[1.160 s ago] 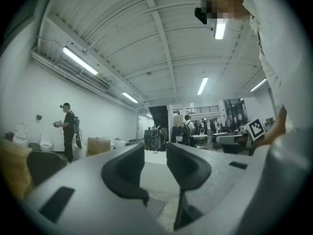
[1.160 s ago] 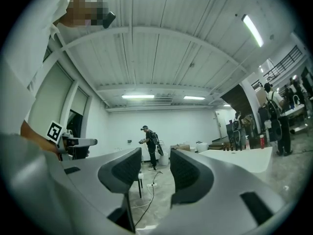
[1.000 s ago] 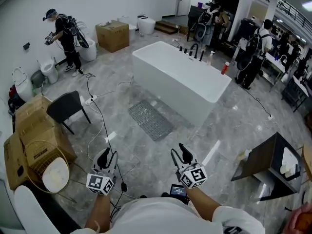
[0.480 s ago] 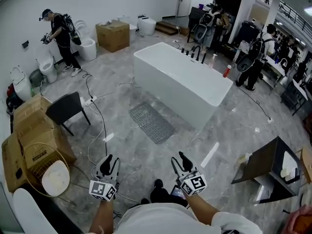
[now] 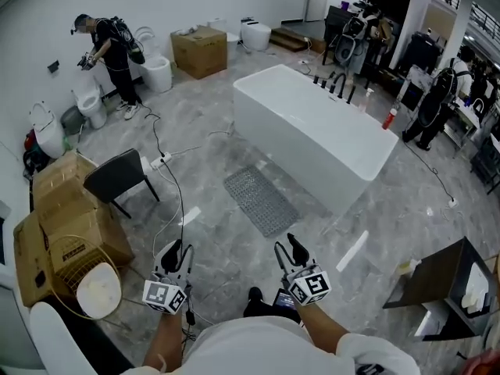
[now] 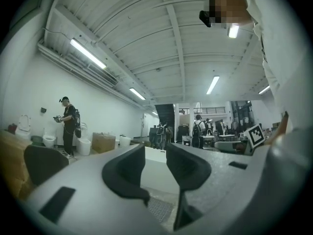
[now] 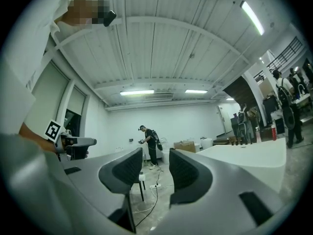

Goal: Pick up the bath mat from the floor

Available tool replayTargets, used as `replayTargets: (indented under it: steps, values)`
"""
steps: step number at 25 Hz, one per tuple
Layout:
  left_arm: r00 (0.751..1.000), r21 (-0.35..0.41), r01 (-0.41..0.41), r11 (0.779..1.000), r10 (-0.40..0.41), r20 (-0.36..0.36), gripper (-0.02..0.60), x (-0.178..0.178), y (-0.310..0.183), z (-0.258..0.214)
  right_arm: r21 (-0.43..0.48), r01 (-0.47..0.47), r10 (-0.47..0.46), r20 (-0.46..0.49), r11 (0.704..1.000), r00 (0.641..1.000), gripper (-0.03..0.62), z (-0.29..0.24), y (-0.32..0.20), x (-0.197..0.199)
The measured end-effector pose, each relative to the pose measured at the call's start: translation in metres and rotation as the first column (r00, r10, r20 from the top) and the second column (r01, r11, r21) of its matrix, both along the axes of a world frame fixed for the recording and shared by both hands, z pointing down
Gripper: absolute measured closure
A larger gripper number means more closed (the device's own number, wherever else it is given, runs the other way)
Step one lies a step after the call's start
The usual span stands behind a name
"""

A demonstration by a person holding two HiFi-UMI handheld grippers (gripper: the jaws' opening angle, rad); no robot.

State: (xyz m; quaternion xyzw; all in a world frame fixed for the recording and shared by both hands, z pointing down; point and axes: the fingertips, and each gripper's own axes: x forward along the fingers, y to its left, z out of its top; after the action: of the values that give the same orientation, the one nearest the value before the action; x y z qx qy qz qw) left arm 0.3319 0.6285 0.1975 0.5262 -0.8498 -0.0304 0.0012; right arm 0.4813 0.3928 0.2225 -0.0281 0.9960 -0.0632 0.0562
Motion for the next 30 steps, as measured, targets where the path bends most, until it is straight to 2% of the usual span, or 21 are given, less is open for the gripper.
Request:
replayTargets:
  steps: [5, 11, 17, 21, 26, 30]
  values:
    - [0.999, 0.008, 0.03, 1.0, -0.03, 0.021, 0.445, -0.046, -0.041, -0.023, -0.002, 0.054, -0.054, 0.021, 0.999, 0.998, 0.402, -0.015, -0.044, -0.058]
    - [0.998, -0.005, 0.052, 0.999, -0.052, 0.041, 0.445, -0.095, -0.074, -0.027, 0.011, 0.08, -0.08, 0.027, 0.997, 0.996, 0.402, -0.014, -0.087, -0.12]
    - [0.997, -0.031, 0.071, 0.997, -0.071, 0.015, 0.445, -0.146, -0.093, -0.011, -0.015, 0.062, -0.062, -0.001, 0.998, 0.998, 0.402, 0.011, -0.12, -0.163]
    - [0.997, -0.024, 0.068, 0.997, -0.069, -0.02, 0.445, -0.202, -0.101, -0.007, -0.031, 0.058, -0.06, -0.041, 0.998, 0.997, 0.402, 0.019, -0.129, -0.209]
    - [0.998, 0.001, 0.001, 1.0, -0.001, -0.069, 0.445, -0.3, -0.129, -0.015, -0.04, -0.004, 0.0, -0.086, 0.999, 0.996, 0.402, 0.004, -0.143, -0.288]
    - [0.994, 0.006, -0.09, 0.996, 0.09, -0.065, 0.445, -0.357, -0.145, -0.016, -0.032, -0.054, 0.051, -0.089, 0.998, 0.995, 0.402, 0.0, -0.139, -0.34]
